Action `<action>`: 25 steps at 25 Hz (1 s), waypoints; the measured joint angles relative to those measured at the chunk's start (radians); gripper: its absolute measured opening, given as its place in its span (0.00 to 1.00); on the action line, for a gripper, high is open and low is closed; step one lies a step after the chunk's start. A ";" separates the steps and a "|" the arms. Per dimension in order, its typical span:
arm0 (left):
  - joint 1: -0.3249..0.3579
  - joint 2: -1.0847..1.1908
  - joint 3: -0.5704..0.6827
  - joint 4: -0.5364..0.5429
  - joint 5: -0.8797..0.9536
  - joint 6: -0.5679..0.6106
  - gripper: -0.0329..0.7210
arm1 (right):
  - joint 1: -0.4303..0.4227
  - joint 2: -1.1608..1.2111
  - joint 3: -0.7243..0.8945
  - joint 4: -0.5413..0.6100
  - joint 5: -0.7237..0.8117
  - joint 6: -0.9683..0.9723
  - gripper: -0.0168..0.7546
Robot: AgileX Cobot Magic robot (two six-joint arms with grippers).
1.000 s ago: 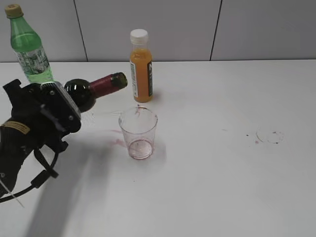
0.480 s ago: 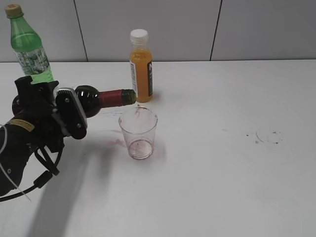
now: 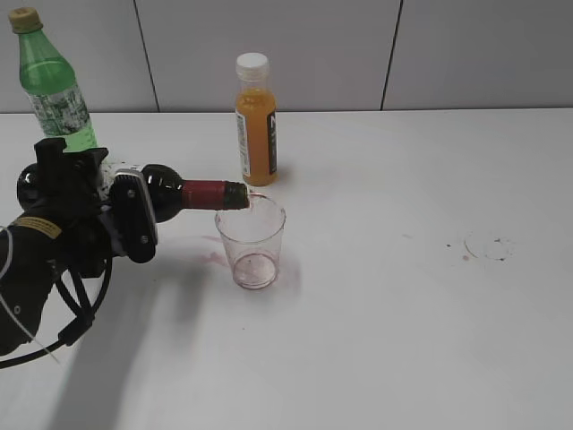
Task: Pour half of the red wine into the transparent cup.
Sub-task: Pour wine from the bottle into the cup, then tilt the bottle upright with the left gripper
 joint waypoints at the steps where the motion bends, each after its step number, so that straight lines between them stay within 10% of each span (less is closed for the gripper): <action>1: 0.000 0.000 0.000 0.000 0.000 0.010 0.77 | 0.000 0.000 0.000 0.000 0.000 0.000 0.79; 25: 0.000 0.000 -0.033 -0.016 -0.003 0.107 0.77 | 0.000 0.000 0.000 0.000 0.000 0.000 0.79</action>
